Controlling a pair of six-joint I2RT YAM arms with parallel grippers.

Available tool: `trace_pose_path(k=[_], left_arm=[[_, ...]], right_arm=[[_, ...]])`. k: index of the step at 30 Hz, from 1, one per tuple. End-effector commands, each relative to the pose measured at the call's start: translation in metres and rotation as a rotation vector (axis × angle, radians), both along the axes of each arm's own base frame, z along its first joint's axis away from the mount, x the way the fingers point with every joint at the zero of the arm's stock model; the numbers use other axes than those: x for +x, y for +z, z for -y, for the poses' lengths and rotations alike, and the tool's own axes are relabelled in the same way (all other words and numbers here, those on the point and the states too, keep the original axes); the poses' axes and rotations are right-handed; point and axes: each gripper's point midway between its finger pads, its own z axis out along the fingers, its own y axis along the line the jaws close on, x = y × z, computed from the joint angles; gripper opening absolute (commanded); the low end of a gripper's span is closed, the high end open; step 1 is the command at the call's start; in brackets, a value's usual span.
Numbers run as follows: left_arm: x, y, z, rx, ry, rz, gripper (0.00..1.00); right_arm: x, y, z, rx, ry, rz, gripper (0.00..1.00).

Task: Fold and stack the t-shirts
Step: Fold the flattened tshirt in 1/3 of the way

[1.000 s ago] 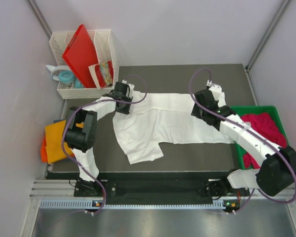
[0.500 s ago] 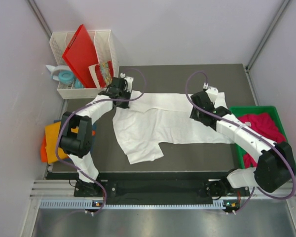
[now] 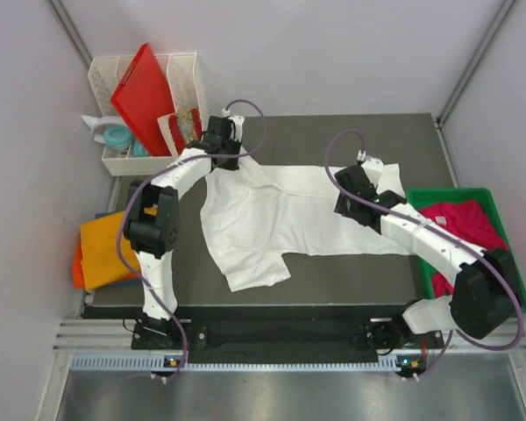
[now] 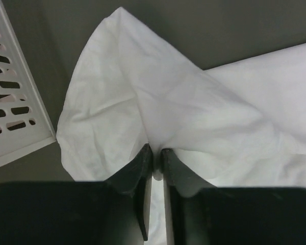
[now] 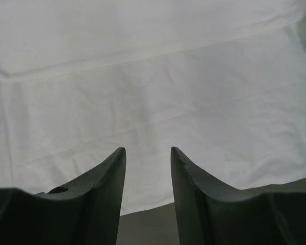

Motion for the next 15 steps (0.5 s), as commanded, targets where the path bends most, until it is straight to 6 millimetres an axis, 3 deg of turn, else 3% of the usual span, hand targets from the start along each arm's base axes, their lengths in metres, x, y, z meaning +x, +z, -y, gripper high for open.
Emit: trace_pose_path(k=[1, 2, 3, 8, 15], left_arm=[[0.013, 0.007, 0.005, -0.011, 0.009, 0.016, 0.29], [0.014, 0.007, -0.001, 0.01, 0.035, 0.026, 0.43], [0.015, 0.015, -0.003, 0.01, 0.038, 0.049, 0.46], [0.015, 0.021, -0.005, 0.015, 0.039, 0.095, 0.49], [0.005, 0.007, -0.01, 0.02, 0.056, 0.047, 0.49]], right_arm=[[0.001, 0.002, -0.004, 0.01, -0.004, 0.024, 0.4], [0.001, 0.002, -0.005, 0.008, 0.001, 0.024, 0.4], [0.001, 0.002, -0.005, 0.008, 0.004, 0.024, 0.4], [0.007, -0.001, -0.011, 0.01, 0.014, 0.018, 0.41], [0.011, -0.003, -0.016, 0.006, 0.027, 0.013, 0.4]])
